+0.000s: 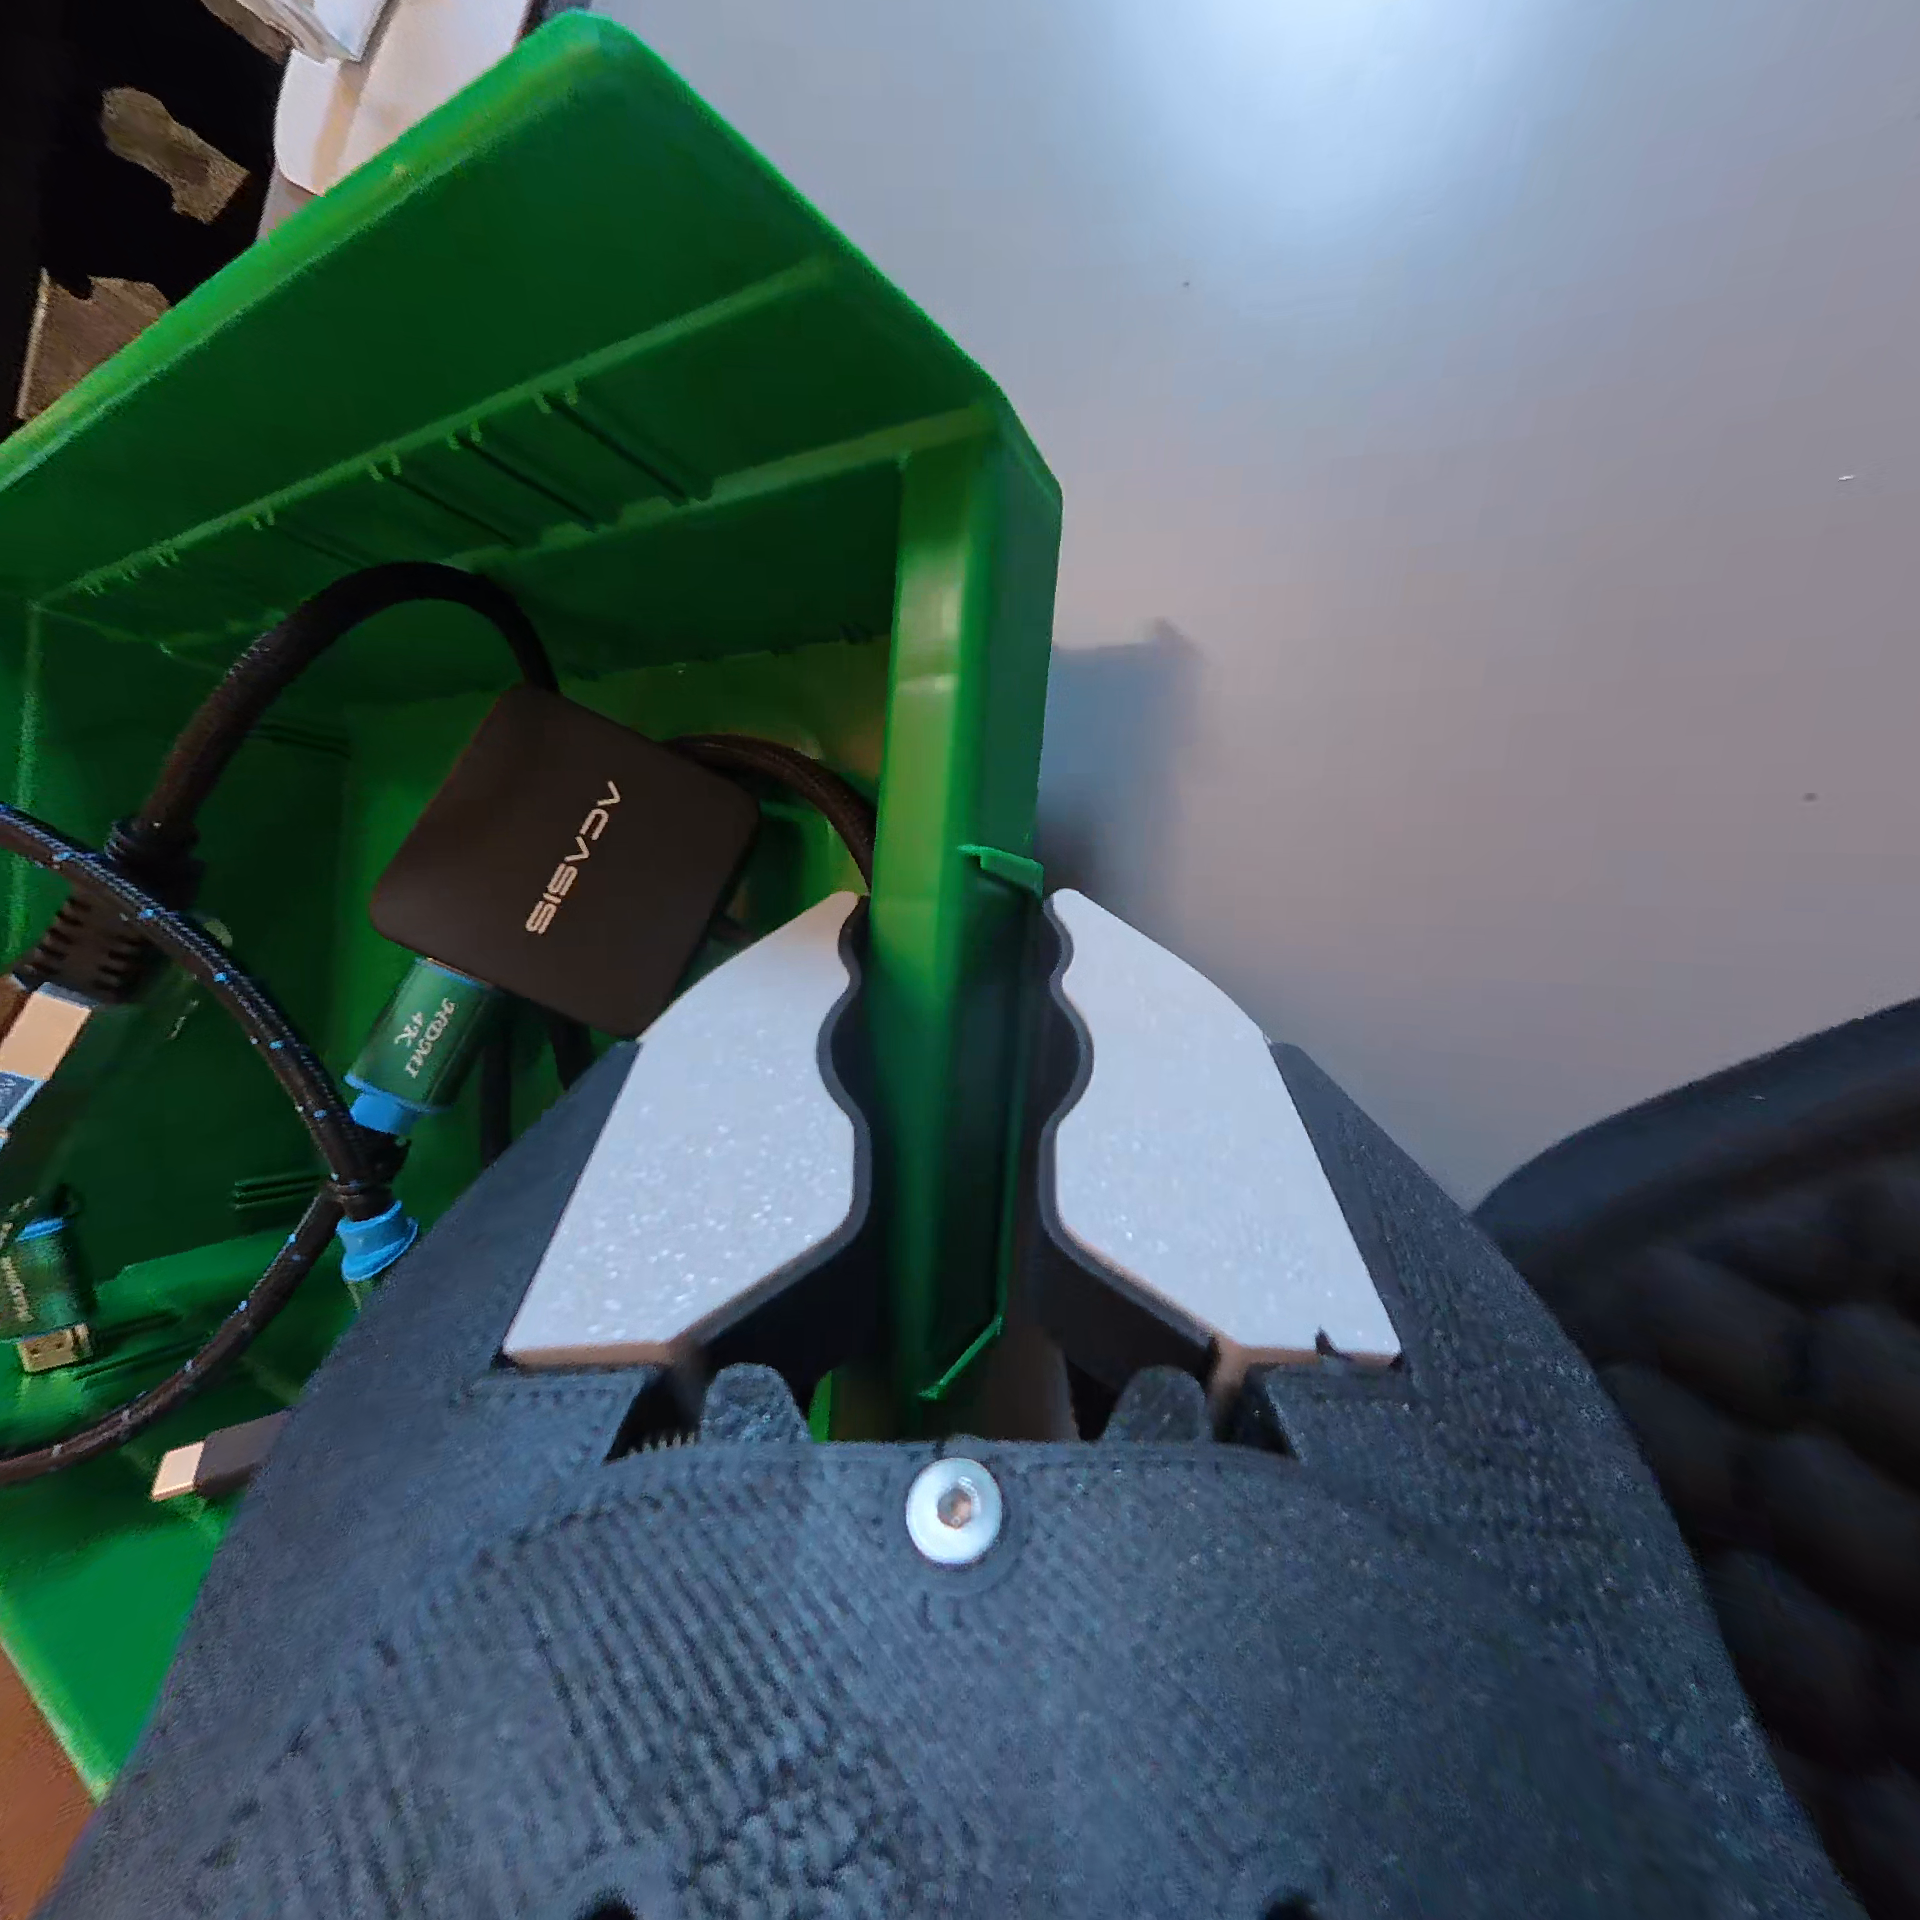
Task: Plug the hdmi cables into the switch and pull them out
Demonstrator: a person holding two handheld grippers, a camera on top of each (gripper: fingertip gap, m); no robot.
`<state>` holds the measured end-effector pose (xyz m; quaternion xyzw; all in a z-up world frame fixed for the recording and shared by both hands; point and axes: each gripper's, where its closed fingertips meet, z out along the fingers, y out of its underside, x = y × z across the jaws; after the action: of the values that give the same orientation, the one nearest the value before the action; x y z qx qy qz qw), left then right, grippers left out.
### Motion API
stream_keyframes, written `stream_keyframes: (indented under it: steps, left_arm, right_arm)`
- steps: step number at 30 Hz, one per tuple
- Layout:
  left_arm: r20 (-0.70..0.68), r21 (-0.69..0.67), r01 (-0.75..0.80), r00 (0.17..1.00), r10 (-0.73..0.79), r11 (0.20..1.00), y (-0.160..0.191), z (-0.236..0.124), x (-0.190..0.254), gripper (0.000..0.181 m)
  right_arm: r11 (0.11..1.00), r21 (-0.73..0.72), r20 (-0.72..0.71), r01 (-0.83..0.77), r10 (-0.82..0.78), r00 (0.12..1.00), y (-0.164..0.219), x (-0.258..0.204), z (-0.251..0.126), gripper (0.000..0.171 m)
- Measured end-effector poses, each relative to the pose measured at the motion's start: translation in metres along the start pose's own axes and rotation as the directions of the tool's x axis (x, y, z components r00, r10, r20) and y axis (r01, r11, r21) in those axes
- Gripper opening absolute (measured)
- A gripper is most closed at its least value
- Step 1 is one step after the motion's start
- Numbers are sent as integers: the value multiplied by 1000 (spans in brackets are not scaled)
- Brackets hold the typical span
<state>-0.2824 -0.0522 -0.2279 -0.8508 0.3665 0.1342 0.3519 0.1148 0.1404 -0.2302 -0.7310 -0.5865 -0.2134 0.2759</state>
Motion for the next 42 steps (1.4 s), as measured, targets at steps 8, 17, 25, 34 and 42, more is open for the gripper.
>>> stream_keyframes:
  steps: [8,17,25,34,42]
  left_arm:
    - [183,23,-72,981,66,997,5,16,-37,36]
    - [210,311,190,942,-263,931,-9,-24,-60,39]
    - [197,513,433,781,-592,741,-12,-93,-140,31]
    - [94,438,640,666,-740,631,-6,-76,-197,30]
    - [202,304,608,711,-673,734,-21,-47,-234,32]
  right_arm:
    - [961,245,20,-131,130,991,-31,2,-16,49]
    - [623,707,319,-334,140,937,-98,-37,-109,46]
    - [472,708,534,-525,128,836,-101,-43,-125,41]
    - [483,726,495,-489,127,860,-91,-41,-123,30]
    - [510,735,460,-447,111,881,-90,-47,-121,28]
